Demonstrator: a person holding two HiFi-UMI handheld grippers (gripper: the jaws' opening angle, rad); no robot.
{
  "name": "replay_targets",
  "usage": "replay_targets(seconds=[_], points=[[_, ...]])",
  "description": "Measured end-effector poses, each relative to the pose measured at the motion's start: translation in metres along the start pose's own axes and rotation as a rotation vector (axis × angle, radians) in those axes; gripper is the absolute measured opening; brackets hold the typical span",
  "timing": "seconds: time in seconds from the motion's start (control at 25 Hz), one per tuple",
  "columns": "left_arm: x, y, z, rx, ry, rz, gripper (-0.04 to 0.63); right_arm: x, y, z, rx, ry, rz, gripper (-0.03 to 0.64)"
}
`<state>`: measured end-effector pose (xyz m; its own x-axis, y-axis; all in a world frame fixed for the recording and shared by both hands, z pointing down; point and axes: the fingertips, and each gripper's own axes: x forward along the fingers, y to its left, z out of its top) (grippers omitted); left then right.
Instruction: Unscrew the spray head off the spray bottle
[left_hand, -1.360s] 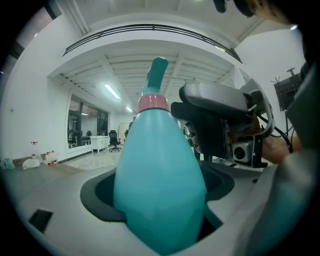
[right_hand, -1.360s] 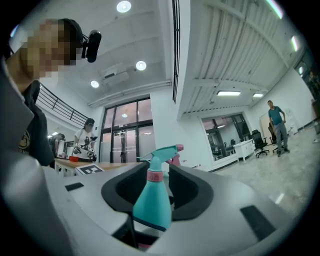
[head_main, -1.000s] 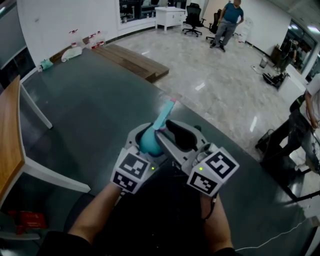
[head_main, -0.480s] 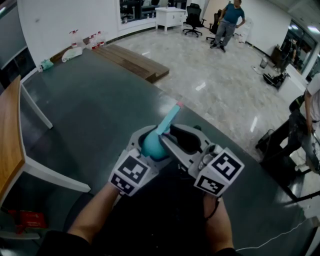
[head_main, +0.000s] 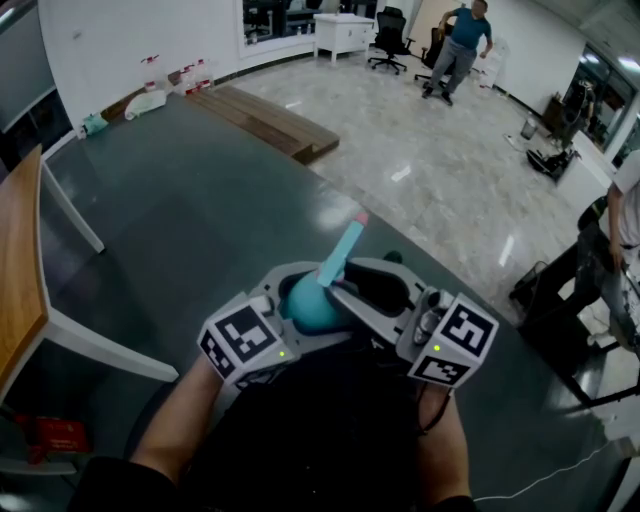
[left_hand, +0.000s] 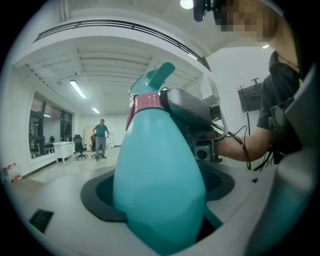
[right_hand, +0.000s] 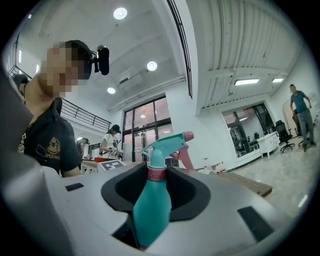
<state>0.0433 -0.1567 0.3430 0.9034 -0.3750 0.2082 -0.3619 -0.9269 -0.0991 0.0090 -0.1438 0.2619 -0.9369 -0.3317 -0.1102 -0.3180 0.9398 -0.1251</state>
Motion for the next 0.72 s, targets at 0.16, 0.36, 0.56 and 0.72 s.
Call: replay_targets(seconds=[0.16,0.36,0.56,0.72], points=[[-0.002,-0.011,0.004,-0.002,-0.014,-0.083,0.425,-0.005,0.005,0.003,0.031,-0.015,0.063,0.137],[0.000,0.002,0.004,-0.019,-0.022,0.014,0.426,-0.003,-0.003,0.003,0.024,-0.028,-0.034,0.158],[-0.001,0.027,-0.006,-0.025,0.020,0.171,0.426,0.000,-0.020,-0.001,0.045,-0.016,-0.165,0.158],[-0.001,0.039,-0.011,-0.042,0.047,0.253,0.426,0.002,-0.023,-0.005,0.080,-0.008,-0.223,0.158]])
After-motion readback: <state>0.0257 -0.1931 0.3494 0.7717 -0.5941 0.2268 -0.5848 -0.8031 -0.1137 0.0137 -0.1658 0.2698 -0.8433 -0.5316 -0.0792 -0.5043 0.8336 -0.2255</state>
